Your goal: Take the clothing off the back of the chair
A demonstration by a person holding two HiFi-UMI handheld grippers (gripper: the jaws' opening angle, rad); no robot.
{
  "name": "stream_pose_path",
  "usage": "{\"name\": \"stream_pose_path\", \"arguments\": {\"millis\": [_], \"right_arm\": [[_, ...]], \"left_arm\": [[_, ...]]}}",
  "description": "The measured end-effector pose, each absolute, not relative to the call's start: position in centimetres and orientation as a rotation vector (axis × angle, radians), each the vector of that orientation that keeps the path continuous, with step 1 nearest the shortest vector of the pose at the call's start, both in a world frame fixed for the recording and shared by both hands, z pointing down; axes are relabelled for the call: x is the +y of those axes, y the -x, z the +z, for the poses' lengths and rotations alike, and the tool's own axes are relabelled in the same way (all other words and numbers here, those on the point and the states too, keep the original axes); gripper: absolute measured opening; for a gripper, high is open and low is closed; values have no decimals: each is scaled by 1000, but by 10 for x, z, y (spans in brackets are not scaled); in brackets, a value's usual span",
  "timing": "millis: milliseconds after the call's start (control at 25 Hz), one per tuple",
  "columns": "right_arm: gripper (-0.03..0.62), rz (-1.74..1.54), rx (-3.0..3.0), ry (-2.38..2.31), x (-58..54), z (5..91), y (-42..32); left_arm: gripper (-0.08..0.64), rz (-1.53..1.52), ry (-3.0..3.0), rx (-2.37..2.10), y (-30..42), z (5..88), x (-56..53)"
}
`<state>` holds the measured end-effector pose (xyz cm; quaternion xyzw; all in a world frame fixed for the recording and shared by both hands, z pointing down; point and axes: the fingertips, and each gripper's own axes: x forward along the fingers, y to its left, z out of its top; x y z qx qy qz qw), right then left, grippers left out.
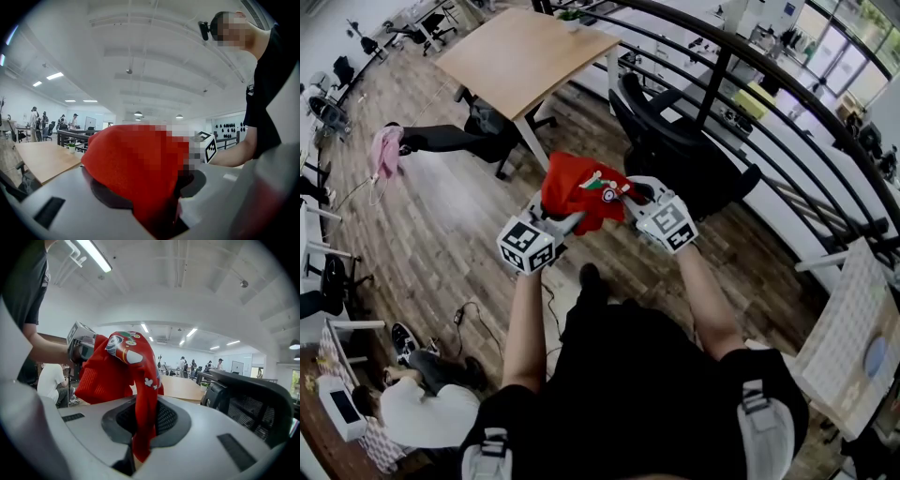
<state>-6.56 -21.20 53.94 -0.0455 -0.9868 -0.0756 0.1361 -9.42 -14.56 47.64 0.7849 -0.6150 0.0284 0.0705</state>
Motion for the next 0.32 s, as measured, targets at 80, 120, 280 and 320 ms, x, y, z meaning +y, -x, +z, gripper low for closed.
{"name": "stream_pose_path", "arguments": {"millis": [80, 120, 280, 320], "right_arm": [[29, -180, -2869, 137, -210, 538, 62], [29, -170, -2872, 137, -210, 537, 61], [29, -162, -2880, 124, -211, 537, 54], [29, -161, -2883, 118, -212, 536, 53]], "left_arm": [[206, 86, -2353, -1857, 91, 476, -141], [206, 88, -2350, -1859, 89, 477, -140], [206, 99, -2345, -1860, 81, 479, -135], [206, 102, -2344, -1859, 79, 480, -134]]}}
